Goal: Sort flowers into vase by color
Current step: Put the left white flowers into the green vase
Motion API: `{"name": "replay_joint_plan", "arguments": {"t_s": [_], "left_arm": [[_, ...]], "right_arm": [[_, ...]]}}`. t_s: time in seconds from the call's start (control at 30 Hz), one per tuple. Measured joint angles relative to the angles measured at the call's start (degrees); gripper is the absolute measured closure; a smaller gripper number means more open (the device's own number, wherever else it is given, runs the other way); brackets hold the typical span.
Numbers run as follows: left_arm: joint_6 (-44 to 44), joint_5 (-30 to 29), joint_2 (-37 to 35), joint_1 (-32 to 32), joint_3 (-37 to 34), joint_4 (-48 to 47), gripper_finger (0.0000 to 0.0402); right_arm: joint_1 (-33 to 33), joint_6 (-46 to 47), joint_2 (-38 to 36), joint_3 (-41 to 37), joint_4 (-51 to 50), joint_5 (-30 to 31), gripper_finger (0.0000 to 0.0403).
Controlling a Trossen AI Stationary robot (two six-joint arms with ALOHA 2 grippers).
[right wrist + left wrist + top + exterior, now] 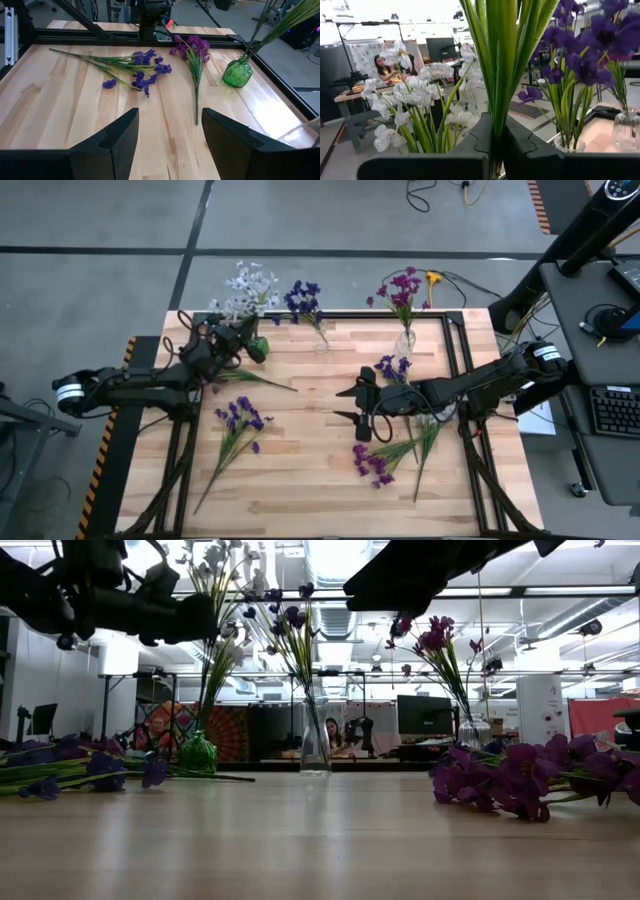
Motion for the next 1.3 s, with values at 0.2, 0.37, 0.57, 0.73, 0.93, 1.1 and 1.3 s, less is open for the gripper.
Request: {"name": "replay_joint_plan", "arguments": {"t_s": [0.2,0.37,0.57,0.73,0.93,1.1,1.3], "left_arm": [[0.0,-0.5,0.0,0.8,0.0,-0.2,0.04],[0.0,-0.5,-0.1,1.1,0.0,0.7,0.04],[0.2,-0.5,-0.2,1.5,0.1,2.8,0.04],[-2.2,-0.5,0.4,2.7,0.1,2.6,0.04],[-4.9,-0.5,1.8,3.9,0.0,2.4,0.04],[-5.0,-0.8,2.6,3.9,0.0,2.4,0.04],[-5.8,-1.0,3.0,3.9,0.0,2.4,0.0391]], "right_arm": [[-0.1,0.1,0.0,0.0,0.0,0.0,0.0193],[-0.1,0.4,0.0,0.0,0.0,0.0,0.0193],[-0.2,0.6,0.0,0.0,0.0,0.0,0.0193],[-0.2,0.6,0.0,0.0,-0.1,0.0,0.0193],[-0.2,0.7,0.0,-0.1,-0.1,0.0,0.0193],[-0.2,1.0,0.0,-0.1,-0.1,0.0,0.0193],[-0.2,1.0,0.0,-0.1,-0.1,0.0,0.0193]]}}
